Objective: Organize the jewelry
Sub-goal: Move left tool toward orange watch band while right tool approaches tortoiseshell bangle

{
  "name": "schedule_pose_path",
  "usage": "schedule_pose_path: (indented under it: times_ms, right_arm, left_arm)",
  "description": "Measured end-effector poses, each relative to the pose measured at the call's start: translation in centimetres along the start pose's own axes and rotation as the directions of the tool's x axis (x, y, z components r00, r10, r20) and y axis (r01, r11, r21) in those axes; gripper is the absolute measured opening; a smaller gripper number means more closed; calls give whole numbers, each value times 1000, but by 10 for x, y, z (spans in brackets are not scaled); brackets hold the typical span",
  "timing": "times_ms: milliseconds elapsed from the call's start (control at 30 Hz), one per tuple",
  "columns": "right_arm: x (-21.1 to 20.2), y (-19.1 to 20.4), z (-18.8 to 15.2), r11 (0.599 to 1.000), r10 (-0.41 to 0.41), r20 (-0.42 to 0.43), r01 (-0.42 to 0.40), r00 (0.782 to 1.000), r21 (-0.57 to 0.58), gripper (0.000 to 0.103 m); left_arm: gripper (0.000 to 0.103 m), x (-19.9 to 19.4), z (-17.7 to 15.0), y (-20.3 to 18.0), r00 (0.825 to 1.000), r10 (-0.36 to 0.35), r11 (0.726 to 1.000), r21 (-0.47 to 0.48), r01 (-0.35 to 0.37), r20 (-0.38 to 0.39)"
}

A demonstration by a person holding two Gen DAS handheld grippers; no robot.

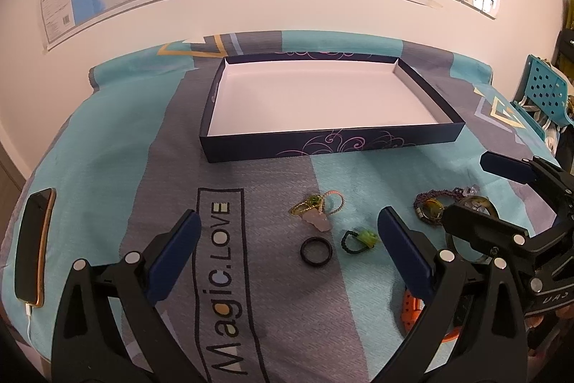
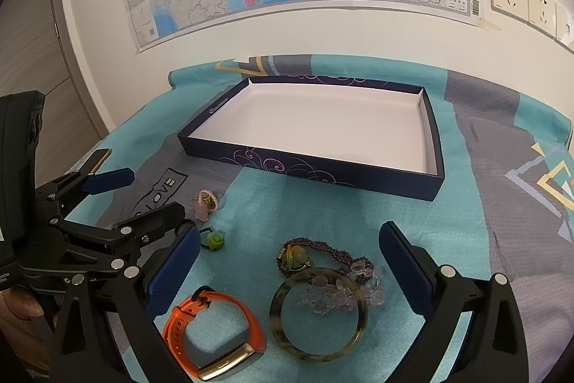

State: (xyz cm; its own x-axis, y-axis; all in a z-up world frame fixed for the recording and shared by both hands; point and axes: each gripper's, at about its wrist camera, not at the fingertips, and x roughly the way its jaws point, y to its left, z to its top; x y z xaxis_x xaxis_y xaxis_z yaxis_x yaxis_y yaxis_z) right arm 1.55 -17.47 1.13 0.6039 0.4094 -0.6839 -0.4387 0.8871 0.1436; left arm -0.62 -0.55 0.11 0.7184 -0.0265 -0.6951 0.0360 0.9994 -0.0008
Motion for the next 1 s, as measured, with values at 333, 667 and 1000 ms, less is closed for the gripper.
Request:
schedule_pose_path:
  times_ms: [333, 667, 1000]
  right_arm:
    - [0, -1, 0, 1000, 3, -1, -3, 1000, 3, 96]
    - [-1, 0, -1, 1000, 3, 0, -3, 1000, 5, 96]
    - [-1, -1, -1, 1000, 14, -4, -14, 1000, 13, 96]
  left_arm:
    - [97, 0, -3, -3, 1000, -8, 1000, 5, 8, -2]
    - [97, -1, -4, -4, 1000, -7, 1000, 6, 7, 2]
    - [97, -3, -6, -3, 1000, -18, 1000, 14, 18, 0]
